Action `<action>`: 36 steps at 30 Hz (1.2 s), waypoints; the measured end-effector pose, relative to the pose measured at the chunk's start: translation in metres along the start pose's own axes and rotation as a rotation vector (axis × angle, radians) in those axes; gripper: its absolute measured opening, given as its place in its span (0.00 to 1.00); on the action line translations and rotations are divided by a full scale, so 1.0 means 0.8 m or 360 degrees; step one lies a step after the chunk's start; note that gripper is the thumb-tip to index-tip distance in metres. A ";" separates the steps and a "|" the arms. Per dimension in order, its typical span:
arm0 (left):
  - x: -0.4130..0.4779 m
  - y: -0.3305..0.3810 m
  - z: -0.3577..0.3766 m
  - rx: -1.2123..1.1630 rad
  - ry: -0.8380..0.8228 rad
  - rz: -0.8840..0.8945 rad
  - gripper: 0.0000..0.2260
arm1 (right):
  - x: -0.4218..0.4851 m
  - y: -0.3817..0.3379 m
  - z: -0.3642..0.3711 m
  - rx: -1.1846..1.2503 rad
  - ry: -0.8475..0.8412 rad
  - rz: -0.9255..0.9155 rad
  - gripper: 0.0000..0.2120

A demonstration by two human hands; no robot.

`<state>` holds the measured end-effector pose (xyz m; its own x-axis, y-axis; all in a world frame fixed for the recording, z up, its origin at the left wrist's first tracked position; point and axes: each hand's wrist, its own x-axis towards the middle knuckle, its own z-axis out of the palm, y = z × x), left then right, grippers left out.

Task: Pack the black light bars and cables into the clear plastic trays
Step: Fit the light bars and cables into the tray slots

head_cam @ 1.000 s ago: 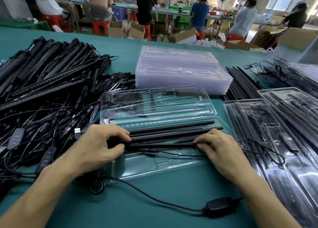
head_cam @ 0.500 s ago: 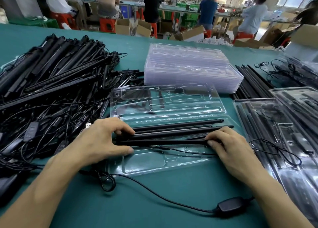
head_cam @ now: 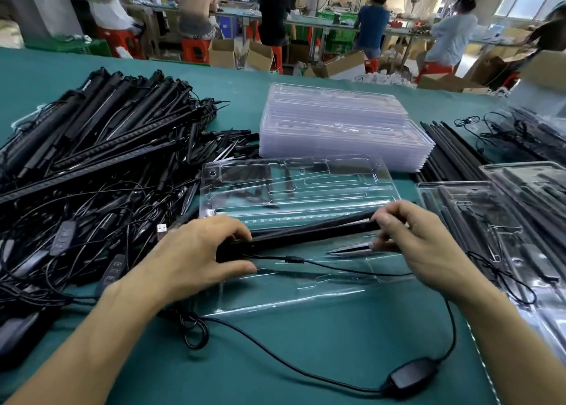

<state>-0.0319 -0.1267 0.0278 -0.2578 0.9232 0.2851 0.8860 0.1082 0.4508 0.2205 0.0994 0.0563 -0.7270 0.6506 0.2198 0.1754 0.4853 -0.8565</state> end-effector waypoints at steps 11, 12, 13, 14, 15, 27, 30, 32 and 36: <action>0.023 0.009 -0.013 -0.1023 0.0452 -0.0275 0.07 | 0.018 -0.033 -0.005 0.0352 0.0394 -0.0042 0.28; 0.026 0.011 -0.015 -0.1135 0.0471 -0.0346 0.08 | 0.013 -0.029 0.000 0.0062 0.0408 -0.0124 0.27; 0.027 0.013 -0.017 -0.1219 0.0447 -0.0421 0.09 | 0.008 -0.026 0.004 -0.0197 0.0361 -0.0226 0.25; 0.028 0.014 -0.017 -0.1276 0.0381 -0.0497 0.10 | 0.002 -0.023 0.009 -0.0457 0.0231 -0.0319 0.23; 0.028 0.015 -0.015 -0.1318 0.0295 -0.0573 0.11 | -0.003 -0.022 0.014 -0.0747 0.0053 -0.0396 0.23; 0.016 0.008 0.016 -0.0638 0.0188 -0.0733 0.06 | -0.042 0.002 0.032 -0.1255 -0.0110 -0.0560 0.20; 0.010 0.016 0.015 -0.0312 0.0372 -0.0530 0.08 | -0.034 -0.001 0.025 -0.1282 -0.0089 -0.0502 0.18; 0.008 0.016 0.014 -0.0182 0.0395 -0.0475 0.08 | -0.028 -0.003 0.021 -0.1359 -0.0075 -0.0484 0.15; 0.005 0.010 0.017 0.0082 0.0261 -0.0511 0.10 | -0.016 -0.006 0.021 -0.1455 -0.0171 -0.0354 0.12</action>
<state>-0.0208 -0.1173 0.0212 -0.5809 0.7681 0.2694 0.7669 0.4054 0.4976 0.2178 0.0793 0.0498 -0.8555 0.4531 0.2507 0.4448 0.8908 -0.0924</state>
